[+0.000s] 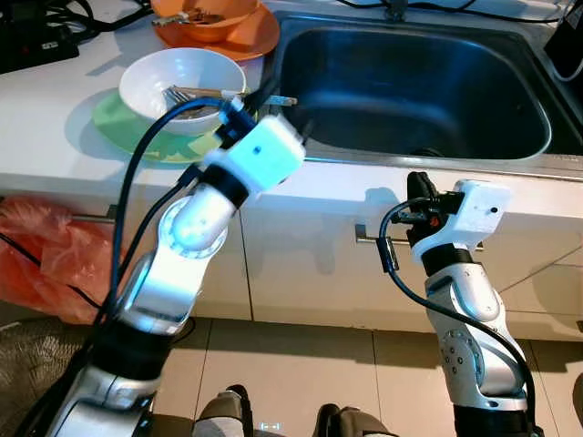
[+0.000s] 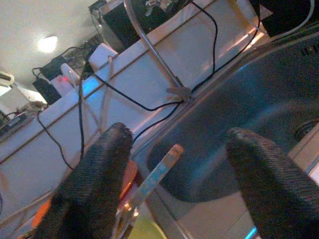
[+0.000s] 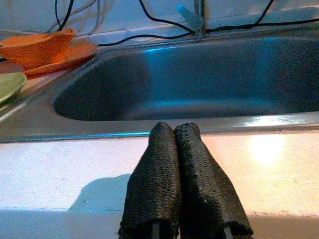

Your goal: Kitchen organization

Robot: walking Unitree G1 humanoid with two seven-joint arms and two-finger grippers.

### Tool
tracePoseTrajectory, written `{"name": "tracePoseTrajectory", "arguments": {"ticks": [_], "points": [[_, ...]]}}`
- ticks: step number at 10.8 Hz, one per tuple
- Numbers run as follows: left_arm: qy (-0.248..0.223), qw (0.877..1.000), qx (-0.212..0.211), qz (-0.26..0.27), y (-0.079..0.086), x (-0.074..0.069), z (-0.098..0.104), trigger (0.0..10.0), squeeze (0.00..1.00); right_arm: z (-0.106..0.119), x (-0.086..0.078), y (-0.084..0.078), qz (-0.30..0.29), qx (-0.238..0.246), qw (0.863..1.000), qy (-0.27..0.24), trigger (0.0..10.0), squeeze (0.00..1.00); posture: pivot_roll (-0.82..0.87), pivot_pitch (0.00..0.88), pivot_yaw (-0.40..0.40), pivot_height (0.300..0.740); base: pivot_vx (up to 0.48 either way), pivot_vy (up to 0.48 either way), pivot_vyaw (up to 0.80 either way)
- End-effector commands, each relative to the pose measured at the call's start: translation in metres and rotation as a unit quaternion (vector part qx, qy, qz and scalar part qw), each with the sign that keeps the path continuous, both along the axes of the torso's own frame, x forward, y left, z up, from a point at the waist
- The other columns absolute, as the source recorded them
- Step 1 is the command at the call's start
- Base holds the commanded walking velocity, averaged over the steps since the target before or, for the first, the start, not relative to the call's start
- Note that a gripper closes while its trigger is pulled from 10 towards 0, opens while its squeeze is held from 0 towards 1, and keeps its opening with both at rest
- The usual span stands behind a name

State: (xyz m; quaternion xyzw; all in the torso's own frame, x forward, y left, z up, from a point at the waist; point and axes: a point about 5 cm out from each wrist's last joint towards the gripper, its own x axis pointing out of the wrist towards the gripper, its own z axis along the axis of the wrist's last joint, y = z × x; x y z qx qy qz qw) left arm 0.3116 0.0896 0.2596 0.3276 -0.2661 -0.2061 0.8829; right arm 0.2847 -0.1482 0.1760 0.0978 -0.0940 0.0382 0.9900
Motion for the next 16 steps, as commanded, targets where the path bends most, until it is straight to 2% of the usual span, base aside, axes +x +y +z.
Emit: {"name": "tracePoseTrajectory", "arguments": {"ticks": [1,3,4,7,11,13,14,16], "points": [[0.001,1.0,0.006,-0.011,-0.005,0.0,-0.002,10.0,1.0,0.0,0.0,-0.002,-0.007,0.003,1.0,-0.004,10.0,0.0,0.09,0.191,-0.039,0.74,0.0,0.0,0.0],[0.0,1.0,0.014,-0.012,-0.009,0.002,-0.006,10.0,0.96,0.0,0.0,-0.002,-0.007,0.004,1.0,-0.004,10.0,0.0,0.09,0.188,-0.037,0.74,0.0,0.0,0.0],[-0.001,1.0,0.018,-0.012,-0.01,0.003,-0.006,10.0,0.0,0.0,0.0,-0.002,-0.007,0.004,1.0,-0.004,10.0,0.0,0.09,0.187,-0.036,0.74,0.0,0.0,0.0],[-0.006,0.999,0.032,-0.005,-0.013,0.009,-0.007,10.0,0.0,0.0,0.0,-0.002,-0.006,0.006,1.0,-0.005,10.0,0.0,0.09,0.185,-0.034,0.74,0.0,0.0,0.0],[-0.031,0.999,0.034,-0.003,-0.029,0.024,0.002,10.0,0.0,0.002,0.001,-0.002,-0.008,0.005,1.0,-0.008,10.0,0.0,0.08,0.177,-0.033,0.74,0.0,0.0,0.0],[-0.039,0.998,0.043,0.012,-0.029,0.029,0.004,8.2,0.0,0.001,0.0,-0.002,-0.009,0.006,1.0,-0.008,10.0,0.0,0.07,0.18,-0.032,0.74,0.0,0.0,0.0],[-0.041,0.997,0.051,0.033,-0.023,0.033,0.004,7.4,0.0,0.001,0.0,-0.002,-0.008,0.006,1.0,-0.007,10.0,0.0,0.08,0.187,-0.033,0.74,0.0,0.0,0.0],[-0.045,0.997,0.054,0.04,-0.02,0.034,0.005,0.7,0.0,0.001,0.0,-0.002,-0.007,0.006,1.0,-0.007,10.0,0.0,0.08,0.189,-0.034,0.74,0.0,0.0,0.0]]}}
